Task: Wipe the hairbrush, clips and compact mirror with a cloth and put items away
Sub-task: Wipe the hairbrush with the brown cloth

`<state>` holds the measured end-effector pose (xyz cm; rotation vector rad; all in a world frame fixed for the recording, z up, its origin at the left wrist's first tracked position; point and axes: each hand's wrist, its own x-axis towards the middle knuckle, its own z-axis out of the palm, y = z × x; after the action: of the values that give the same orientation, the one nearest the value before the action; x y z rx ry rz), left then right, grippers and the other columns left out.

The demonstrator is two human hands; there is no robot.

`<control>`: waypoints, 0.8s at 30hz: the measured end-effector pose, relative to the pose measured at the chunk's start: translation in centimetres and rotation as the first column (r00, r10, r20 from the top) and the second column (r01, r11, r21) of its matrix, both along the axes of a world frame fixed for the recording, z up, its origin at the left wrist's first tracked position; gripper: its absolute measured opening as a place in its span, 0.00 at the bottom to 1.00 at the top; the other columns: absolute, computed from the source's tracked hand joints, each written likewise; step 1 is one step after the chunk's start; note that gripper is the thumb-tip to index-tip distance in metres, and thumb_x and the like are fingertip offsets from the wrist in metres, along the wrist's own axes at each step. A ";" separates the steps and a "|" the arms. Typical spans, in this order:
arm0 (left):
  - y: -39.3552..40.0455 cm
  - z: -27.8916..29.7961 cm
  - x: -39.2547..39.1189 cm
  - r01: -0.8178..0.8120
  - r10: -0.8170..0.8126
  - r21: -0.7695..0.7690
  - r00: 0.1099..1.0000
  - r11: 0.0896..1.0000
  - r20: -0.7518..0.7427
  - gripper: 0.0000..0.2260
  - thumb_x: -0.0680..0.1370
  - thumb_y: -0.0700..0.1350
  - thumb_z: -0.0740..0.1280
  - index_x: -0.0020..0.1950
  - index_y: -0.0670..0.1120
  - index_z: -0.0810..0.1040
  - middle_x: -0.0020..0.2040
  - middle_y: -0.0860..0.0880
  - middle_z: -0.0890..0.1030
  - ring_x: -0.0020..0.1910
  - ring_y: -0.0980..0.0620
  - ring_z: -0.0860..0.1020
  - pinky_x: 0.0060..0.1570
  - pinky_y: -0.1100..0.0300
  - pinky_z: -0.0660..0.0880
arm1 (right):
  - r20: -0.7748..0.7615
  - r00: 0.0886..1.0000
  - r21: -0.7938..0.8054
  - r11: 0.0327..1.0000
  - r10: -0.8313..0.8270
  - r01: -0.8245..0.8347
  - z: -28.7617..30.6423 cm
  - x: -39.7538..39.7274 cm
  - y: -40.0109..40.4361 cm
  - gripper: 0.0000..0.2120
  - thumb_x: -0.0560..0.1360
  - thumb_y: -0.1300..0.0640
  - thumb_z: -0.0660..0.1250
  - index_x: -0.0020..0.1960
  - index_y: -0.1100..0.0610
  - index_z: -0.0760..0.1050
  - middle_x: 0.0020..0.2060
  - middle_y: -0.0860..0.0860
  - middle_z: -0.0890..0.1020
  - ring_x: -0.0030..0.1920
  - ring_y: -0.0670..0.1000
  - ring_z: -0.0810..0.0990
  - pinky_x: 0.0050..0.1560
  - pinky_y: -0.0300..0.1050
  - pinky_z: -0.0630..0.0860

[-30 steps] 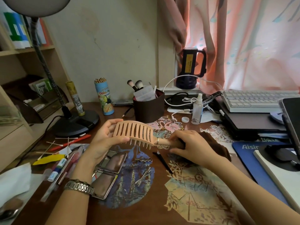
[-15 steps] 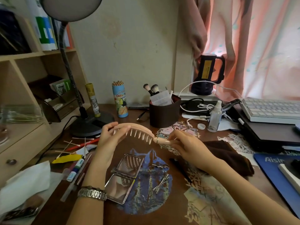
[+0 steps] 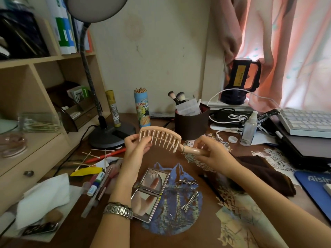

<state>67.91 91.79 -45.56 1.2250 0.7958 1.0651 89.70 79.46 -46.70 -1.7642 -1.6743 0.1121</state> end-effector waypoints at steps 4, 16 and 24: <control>0.2 -0.6 0.0 0.005 -0.003 0.058 0.999 0.998 -0.035 0.13 0.77 0.38 0.66 0.56 0.49 0.66 0.51 0.48 0.81 0.52 0.53 0.80 0.51 0.63 0.75 | -0.010 1.000 0.006 1.000 0.008 -0.008 -0.2 0.2 0.2 0.15 0.69 0.60 0.73 0.48 0.46 0.70 0.44 0.45 0.76 0.44 0.43 0.74 0.42 0.36 0.70; -0.2 -0.5 -0.7 -0.143 0.219 0.344 0.957 0.928 -0.192 0.16 0.77 0.44 0.67 0.63 0.52 0.71 0.53 0.59 0.77 0.50 0.63 0.76 0.38 0.75 0.72 | -0.123 0.991 -0.007 0.999 0.048 -0.050 0.3 0.3 0.9 0.14 0.69 0.60 0.73 0.49 0.48 0.73 0.43 0.44 0.78 0.38 0.43 0.78 0.38 0.38 0.76; 0.2 -0.9 -0.9 -0.181 0.313 0.442 0.917 0.878 -0.247 0.19 0.73 0.43 0.71 0.64 0.51 0.74 0.58 0.55 0.73 0.54 0.60 0.73 0.52 0.70 0.68 | -0.130 0.991 -0.028 0.998 0.043 -0.047 1.4 0.4 1.5 0.15 0.66 0.58 0.77 0.46 0.47 0.73 0.40 0.44 0.79 0.34 0.44 0.78 0.35 0.36 0.74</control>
<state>67.00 91.96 -46.47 1.7157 1.0270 1.3149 90.11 81.00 -45.29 -1.7043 -1.6277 0.2682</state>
